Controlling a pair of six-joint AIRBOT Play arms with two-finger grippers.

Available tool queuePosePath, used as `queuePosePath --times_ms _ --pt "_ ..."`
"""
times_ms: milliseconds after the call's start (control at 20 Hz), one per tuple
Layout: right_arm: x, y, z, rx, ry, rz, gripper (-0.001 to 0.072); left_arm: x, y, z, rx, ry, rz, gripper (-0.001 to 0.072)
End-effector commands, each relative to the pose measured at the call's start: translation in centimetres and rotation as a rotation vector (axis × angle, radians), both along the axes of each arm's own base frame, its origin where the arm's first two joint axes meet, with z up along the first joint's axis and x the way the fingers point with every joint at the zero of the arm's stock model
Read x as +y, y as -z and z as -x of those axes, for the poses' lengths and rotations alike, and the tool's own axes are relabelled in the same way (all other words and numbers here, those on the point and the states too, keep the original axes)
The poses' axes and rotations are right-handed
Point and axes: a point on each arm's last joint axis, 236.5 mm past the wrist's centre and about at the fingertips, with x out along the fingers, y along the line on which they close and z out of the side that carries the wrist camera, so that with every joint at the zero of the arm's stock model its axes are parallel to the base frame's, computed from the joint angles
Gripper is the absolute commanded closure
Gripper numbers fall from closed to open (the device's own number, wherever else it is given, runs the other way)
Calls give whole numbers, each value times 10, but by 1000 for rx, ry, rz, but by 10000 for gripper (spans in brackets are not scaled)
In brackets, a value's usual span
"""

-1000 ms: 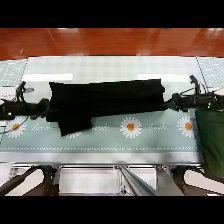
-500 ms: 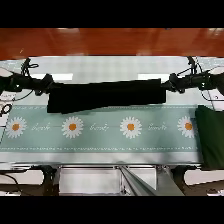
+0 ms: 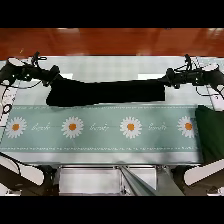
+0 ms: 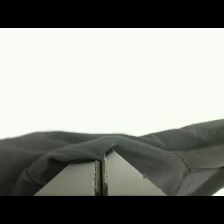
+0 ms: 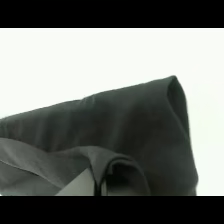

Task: Fold the shirts.

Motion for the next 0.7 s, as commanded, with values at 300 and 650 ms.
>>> queuePosePath --times_ms 300,650 --pt "-24 -30 11 -2 -22 -45 297 25 -36 22 42 95 -4 202" --pt "-119 -25 67 45 203 120 295 96 -111 81 -171 -121 -263 202"
